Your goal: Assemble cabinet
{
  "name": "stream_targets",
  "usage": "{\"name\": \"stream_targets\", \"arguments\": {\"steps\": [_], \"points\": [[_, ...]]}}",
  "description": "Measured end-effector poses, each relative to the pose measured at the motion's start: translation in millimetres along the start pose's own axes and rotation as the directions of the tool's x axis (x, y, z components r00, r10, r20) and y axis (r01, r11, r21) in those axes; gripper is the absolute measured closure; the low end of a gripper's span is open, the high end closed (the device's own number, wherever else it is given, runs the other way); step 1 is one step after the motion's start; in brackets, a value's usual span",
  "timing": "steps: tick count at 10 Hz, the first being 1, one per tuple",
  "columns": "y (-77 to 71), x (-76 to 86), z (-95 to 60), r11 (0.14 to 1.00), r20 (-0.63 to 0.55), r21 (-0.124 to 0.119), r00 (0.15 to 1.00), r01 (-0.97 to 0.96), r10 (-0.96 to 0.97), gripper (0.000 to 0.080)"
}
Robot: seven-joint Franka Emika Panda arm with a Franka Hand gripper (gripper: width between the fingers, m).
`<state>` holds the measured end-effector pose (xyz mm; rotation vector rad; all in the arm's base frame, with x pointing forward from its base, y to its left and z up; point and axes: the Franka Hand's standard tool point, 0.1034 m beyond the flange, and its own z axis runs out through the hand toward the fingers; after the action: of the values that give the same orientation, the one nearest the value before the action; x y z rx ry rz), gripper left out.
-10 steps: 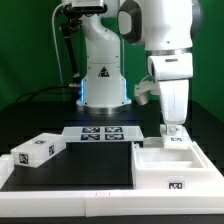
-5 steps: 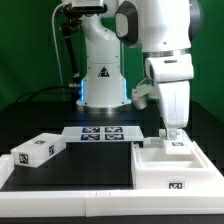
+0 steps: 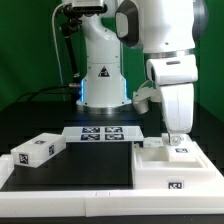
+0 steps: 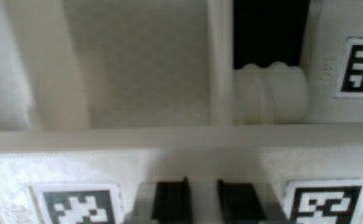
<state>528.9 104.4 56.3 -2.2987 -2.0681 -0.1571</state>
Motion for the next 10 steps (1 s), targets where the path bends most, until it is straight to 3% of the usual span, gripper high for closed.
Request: {"name": "stream_targets", "arguments": {"steps": [6, 8, 10], "points": [[5.2, -0.7, -0.3, 1.0, -0.004, -0.005, 1.0, 0.022, -0.022, 0.0729], [19.0, 0.7, 0.0, 1.0, 0.003, 0.016, 1.0, 0.018, -0.018, 0.0729], [38.6, 1.1, 0.7, 1.0, -0.005, 0.009, 1.0, 0.023, -0.023, 0.0729]]}}
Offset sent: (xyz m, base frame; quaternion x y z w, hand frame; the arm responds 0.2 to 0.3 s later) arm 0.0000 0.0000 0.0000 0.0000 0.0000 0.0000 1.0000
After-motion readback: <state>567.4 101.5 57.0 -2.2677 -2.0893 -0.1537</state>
